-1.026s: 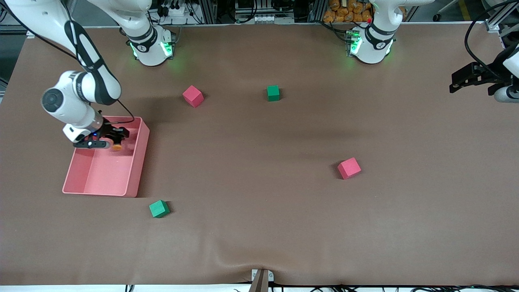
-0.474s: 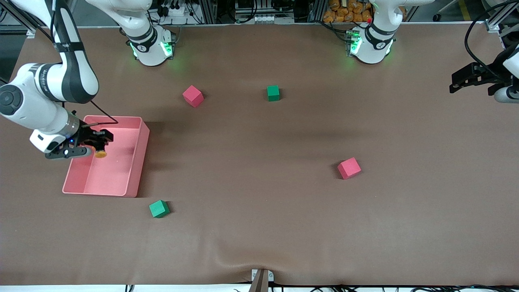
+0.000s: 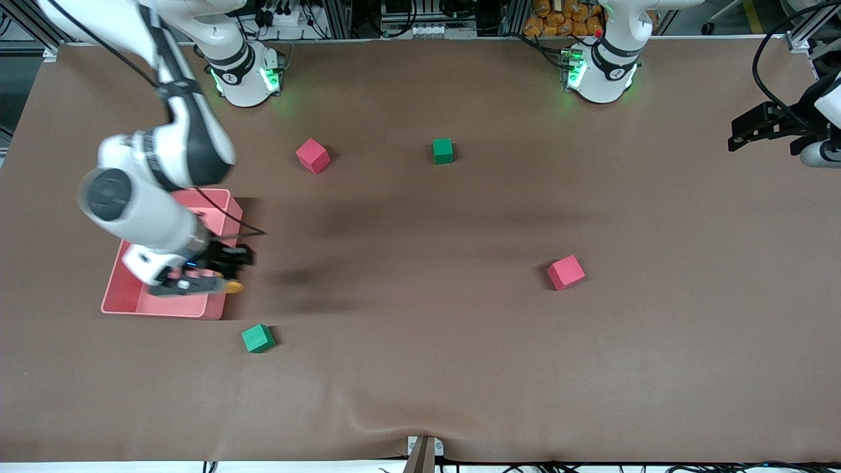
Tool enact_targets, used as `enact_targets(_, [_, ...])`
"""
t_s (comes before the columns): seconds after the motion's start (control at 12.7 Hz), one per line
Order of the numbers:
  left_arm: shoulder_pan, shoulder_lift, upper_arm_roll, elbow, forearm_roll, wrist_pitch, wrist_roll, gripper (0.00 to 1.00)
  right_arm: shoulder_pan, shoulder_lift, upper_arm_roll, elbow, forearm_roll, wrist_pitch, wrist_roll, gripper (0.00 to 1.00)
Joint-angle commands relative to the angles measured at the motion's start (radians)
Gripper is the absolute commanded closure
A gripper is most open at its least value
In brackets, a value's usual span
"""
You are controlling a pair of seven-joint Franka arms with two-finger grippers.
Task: Place and upright button with both arms
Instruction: 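Lift the button out of the tray and carry it to mid-table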
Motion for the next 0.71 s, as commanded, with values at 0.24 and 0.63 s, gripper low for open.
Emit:
enact_targets(0.24, [0.006,0.004,-0.003,0.012,-0.012,-0.012,0.000,0.00,0.262,0.246,-0.014,0.212,-0.022,0.162,0.388,0.99])
enact_targets(0.63, [0.003,0.006,-0.003,0.008,-0.014,-0.012,-0.002,0.00,0.456,0.369,-0.023,0.272,-0.027,0.321,0.626,0.96])
